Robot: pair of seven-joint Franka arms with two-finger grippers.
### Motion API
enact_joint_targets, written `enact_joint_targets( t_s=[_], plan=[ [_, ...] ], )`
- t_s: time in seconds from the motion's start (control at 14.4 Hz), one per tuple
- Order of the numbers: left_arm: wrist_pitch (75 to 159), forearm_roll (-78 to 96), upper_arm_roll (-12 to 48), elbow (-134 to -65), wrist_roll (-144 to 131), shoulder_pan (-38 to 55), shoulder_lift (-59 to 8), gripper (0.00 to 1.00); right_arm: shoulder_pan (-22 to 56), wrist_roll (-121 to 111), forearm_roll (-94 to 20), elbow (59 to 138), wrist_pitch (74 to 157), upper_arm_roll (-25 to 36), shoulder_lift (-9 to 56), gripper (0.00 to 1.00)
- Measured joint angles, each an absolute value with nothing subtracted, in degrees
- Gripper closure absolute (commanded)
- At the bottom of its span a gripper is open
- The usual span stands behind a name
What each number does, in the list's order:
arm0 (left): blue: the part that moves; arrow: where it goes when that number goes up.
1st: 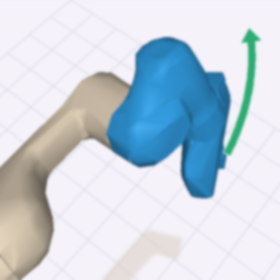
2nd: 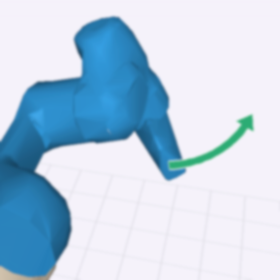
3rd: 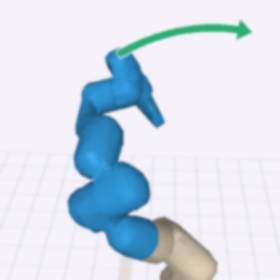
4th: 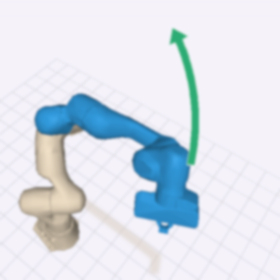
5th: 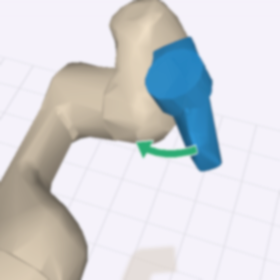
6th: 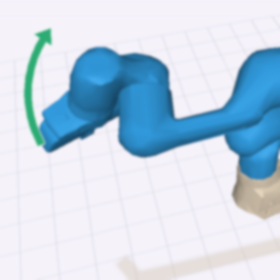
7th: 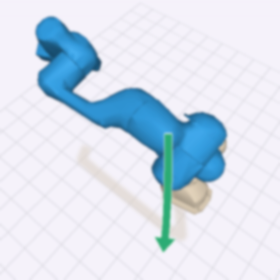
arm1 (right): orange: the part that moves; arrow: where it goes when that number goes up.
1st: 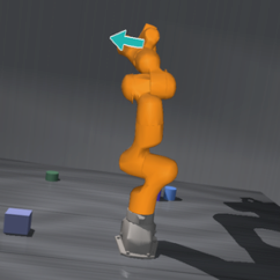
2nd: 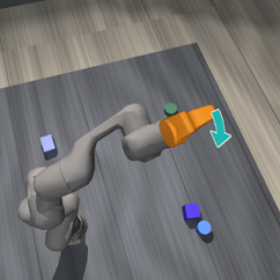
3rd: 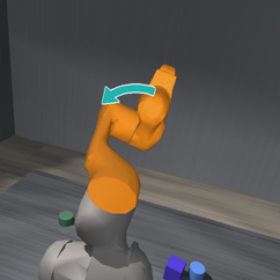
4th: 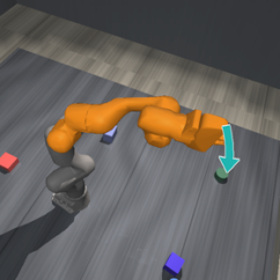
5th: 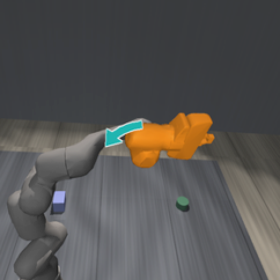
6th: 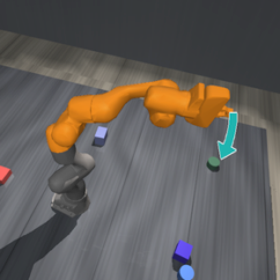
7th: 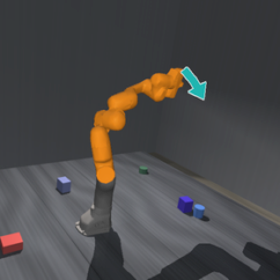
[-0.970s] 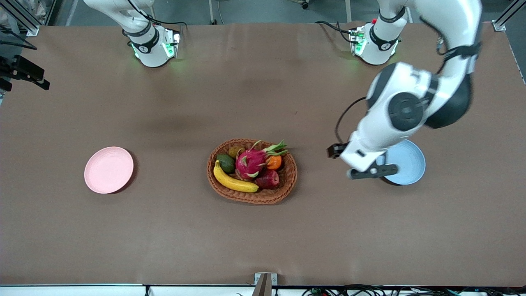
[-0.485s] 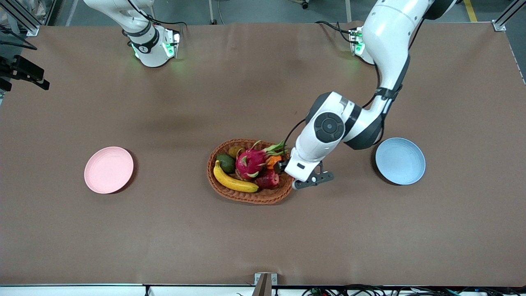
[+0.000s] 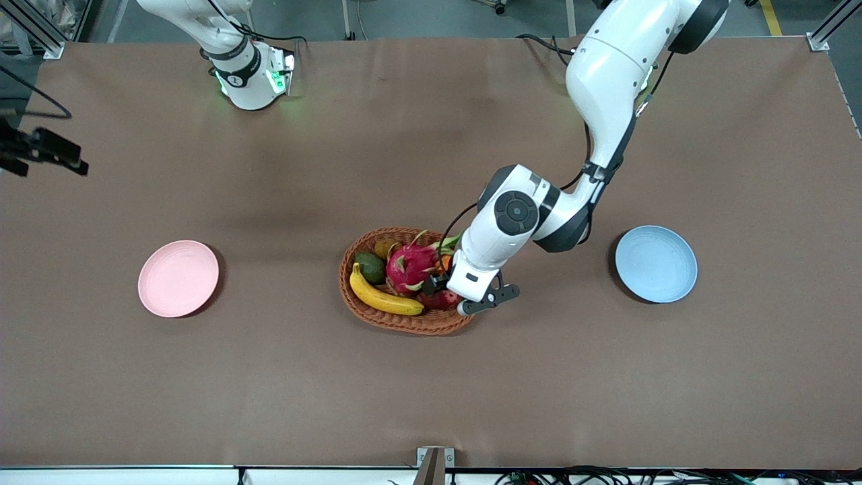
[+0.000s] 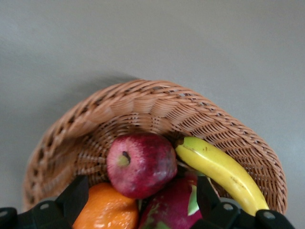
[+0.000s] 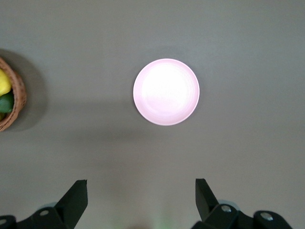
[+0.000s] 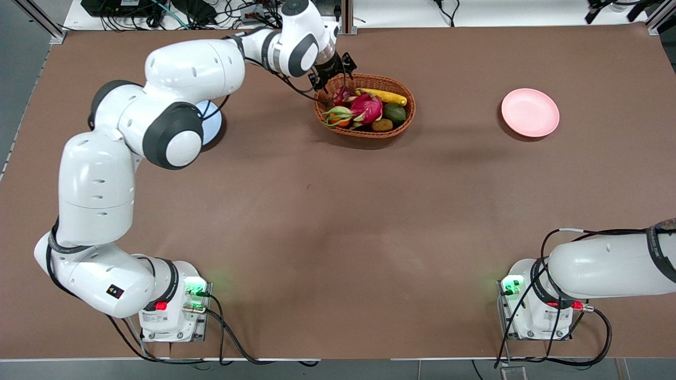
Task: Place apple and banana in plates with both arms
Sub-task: 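Reach the left gripper over the basket toward the red apple, then lower the left gripper onto the apple while the right gripper reaches the banana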
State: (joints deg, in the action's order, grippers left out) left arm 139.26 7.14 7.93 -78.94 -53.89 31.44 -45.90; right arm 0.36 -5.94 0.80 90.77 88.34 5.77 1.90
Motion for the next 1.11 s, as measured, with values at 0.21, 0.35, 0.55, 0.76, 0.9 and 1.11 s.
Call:
enact_joint_targets(
  t_s=[0.21,0.35,0.55,0.76,0.9,1.11],
  plan=[
    [139.95,7.14,7.93,-78.51,-54.23,32.25,-47.57,0.0,0.36,-5.94,0.79,90.74,93.68,5.7,6.69,0.0],
    [139.97,7.14,7.93,-78.35,-54.23,32.35,-48.19,0.0,0.45,-5.36,0.28,90.73,94.64,5.48,7.65,0.0],
    [140.96,7.14,7.92,-78.31,-54.23,32.5,-49.06,0.0,1.07,-0.04,-3.1,90.8,97.13,5.03,9.12,0.0],
    [144.07,7.14,7.85,-78.27,-54.23,32.51,-50.21,0.0,3.95,5.9,-4.29,90.88,100.65,4.81,12.05,0.0],
    [144.95,7.14,7.79,-78.18,-54.23,32.51,-50.75,0.0,7.09,12.65,-4.32,90.91,102.64,4.69,14.12,0.0],
    [145.04,7.14,7.78,-78.11,-54.36,32.53,-51.21,0.19,11.83,23.39,-4.34,90.99,105.38,4.5,17.22,0.0]
  ],
)
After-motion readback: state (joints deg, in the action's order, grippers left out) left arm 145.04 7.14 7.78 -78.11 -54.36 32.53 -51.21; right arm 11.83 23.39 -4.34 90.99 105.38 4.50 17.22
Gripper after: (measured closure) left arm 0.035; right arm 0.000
